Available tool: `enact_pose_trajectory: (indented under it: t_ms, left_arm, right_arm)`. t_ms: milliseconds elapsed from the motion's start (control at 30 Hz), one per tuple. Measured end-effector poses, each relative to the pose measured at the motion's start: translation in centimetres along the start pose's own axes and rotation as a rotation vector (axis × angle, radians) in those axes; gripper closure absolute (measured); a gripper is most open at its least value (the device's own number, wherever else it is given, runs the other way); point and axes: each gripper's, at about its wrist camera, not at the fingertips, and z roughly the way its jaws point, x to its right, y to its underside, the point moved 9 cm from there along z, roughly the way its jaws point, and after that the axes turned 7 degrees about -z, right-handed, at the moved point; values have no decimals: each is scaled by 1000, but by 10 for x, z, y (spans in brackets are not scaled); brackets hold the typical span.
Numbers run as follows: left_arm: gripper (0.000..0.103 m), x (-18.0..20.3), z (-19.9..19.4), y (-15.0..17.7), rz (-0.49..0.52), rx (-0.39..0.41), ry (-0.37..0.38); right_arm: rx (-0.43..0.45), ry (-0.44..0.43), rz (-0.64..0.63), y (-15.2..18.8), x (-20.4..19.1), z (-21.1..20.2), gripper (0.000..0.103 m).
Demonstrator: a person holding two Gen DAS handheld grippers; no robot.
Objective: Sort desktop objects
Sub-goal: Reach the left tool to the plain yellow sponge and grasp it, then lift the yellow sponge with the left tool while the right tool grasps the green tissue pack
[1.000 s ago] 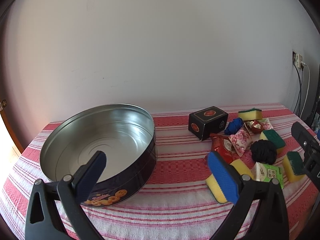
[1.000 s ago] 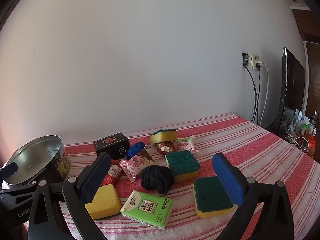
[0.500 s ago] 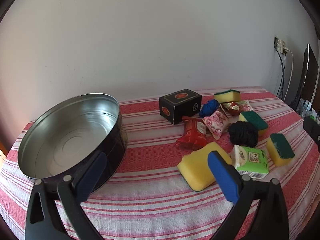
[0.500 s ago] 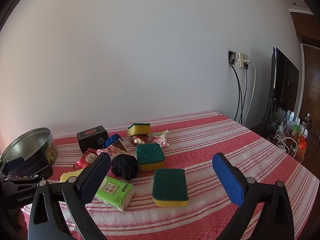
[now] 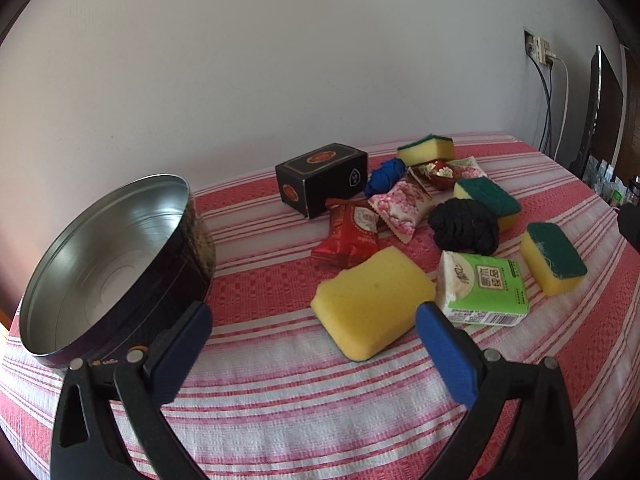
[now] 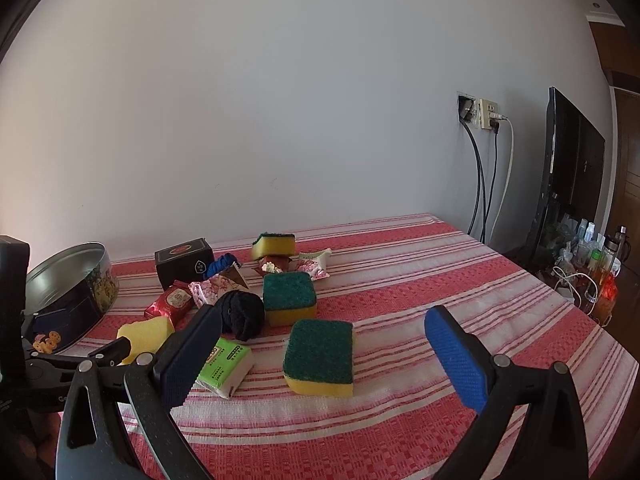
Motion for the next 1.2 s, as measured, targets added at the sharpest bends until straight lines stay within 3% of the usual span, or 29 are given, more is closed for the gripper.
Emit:
enact_pose_trajectory:
  t_ms: [233,367,400,467,533,767,933,1000,1200]
  left_arm:
    - [0,26,33,10,42,-150,8]
    - [0,24,50,12,-27,-206,2]
    - [2,24,52,12,-46,-218,15]
    - [14,24,53,11,-75,-224,56]
    - [23,25,52,10,-78,-208,78]
    - [26,26,49,10,-73,-196,108]
    - [26,15,24,-9,-13,-47,14]
    - [26,8,10,-17,-14,0,11]
    - [26,-14,-3,-27,-43,21,1]
  right_arm:
    - [-18,-13,14,6,9,2,0]
    - [-33,-20,20,9,17,4,1]
    - [-35,-19,16,10,18,4,1]
    - [-48,-24,7,12,19,6,1]
    - [-78,-51,13,16,19,12,1]
    - [-129,-134,2,23,1,21,1]
    - [-74,-207,-120,10,-38,9,1]
    - [-63,-206,-179,6,-52,10,1]
    - [-143,-265,-250,10,-88,34,0]
